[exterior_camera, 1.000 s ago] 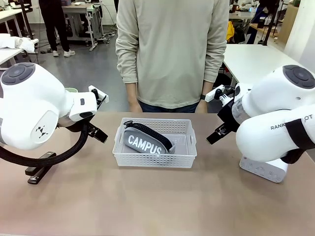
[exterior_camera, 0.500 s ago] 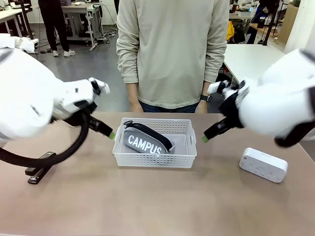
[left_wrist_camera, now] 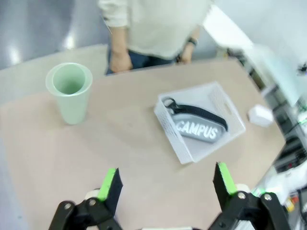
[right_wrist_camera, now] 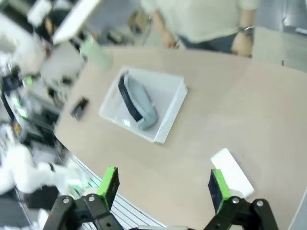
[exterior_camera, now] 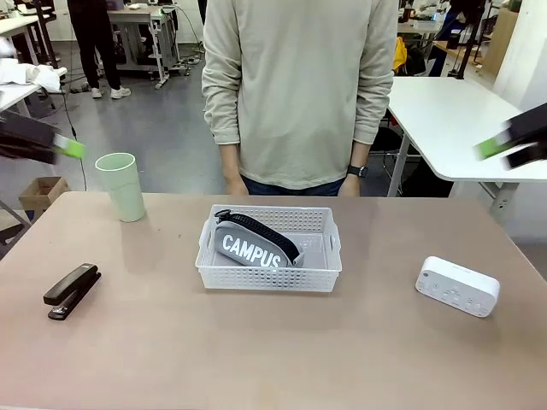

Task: Efficiently arrange items inside the basket to fit them all.
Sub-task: Pick up the Digital clock and place it inside the Organizing basket.

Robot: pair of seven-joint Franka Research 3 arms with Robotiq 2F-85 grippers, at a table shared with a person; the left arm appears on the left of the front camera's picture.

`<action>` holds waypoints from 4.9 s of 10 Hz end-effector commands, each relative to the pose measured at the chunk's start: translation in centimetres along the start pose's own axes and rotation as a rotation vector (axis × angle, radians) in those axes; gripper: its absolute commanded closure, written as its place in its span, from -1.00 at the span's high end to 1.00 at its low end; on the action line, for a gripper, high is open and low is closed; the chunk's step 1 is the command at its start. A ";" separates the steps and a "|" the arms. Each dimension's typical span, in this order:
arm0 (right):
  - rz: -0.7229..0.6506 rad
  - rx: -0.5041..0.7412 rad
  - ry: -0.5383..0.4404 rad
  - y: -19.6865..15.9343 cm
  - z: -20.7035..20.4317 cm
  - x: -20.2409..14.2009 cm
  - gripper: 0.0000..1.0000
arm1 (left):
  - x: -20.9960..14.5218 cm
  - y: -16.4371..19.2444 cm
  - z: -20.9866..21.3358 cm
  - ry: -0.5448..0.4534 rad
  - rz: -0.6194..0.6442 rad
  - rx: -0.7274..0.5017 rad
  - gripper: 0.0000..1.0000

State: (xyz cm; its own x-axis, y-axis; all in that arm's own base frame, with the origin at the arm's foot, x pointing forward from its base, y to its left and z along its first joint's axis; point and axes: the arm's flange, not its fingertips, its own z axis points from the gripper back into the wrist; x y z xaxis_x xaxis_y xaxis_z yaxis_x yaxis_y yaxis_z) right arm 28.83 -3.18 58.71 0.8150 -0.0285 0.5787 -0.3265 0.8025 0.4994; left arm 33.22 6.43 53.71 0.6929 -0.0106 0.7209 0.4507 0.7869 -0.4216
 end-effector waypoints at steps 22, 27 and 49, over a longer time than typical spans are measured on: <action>-0.847 0.076 -0.570 -21.9 19.2 -19.4 1.00 | -12.2 16.2 14.8 -0.499 0.565 -0.025 1.00; -0.847 0.076 -0.570 -21.9 19.2 -19.4 1.00 | -12.2 16.2 14.8 -0.499 0.565 -0.025 1.00; -0.388 0.017 -0.069 -16.8 8.7 -13.9 1.00 | -12.2 16.2 14.8 -0.499 0.565 -0.025 1.00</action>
State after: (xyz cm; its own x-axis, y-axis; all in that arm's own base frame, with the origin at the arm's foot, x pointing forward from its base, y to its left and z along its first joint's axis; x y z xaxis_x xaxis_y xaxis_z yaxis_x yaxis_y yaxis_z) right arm 17.12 -25.69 49.32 0.7216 -0.6288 0.2898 0.1498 0.5505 0.8213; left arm 23.60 28.34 46.21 0.4962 0.6822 0.5370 0.0978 0.5707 -0.8153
